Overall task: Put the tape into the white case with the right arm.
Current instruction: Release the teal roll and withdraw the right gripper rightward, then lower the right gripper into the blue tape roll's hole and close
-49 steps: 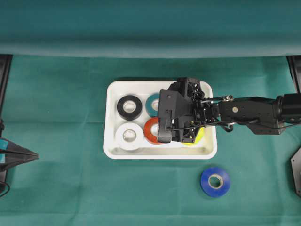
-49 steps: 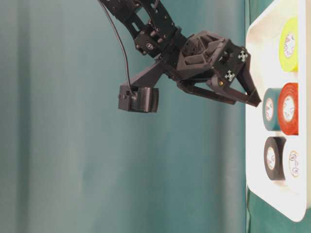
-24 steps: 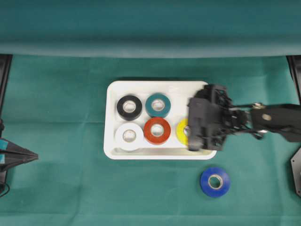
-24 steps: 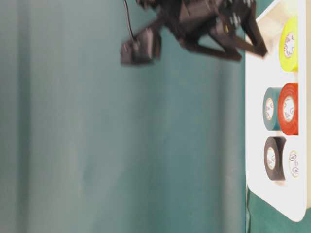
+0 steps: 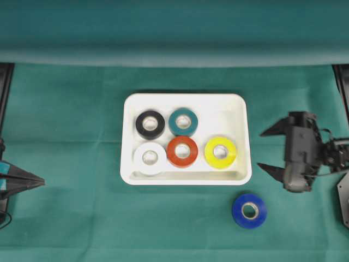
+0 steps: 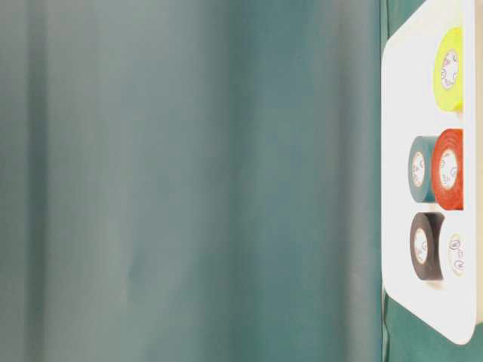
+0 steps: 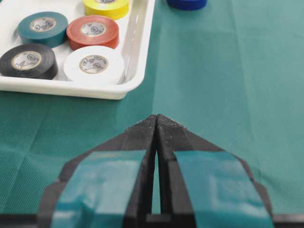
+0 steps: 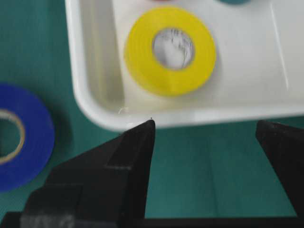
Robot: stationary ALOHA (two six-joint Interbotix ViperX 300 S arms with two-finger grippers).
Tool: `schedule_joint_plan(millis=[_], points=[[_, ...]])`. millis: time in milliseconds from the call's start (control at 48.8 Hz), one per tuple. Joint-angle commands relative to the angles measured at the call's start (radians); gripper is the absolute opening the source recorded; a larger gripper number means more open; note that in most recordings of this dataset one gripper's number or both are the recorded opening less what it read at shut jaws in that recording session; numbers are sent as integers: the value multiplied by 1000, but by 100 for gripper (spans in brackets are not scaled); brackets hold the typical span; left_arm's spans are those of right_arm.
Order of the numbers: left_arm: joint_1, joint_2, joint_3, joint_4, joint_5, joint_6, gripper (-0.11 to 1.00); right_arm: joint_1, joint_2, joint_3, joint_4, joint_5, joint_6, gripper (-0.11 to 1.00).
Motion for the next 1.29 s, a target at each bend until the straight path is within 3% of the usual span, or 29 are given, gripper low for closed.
schedule_joint_plan(millis=[0,307,717,881,1271], points=[[3,8,-12,0,-14,0,0,5,-48,20,3,-8,9,69],[3,8,-12,0,-14,0,0,48,-95,46,3,-12,12,69],[3,8,-12,0,-14,0,0,354,-104,77,26,-17,28,69],[3,8,-12,0,-14,0,0,430,-106,80,26,-14,32,69],[3,8,-12,0,-14,0,0,454,-95,77,26,-25,32,69]])
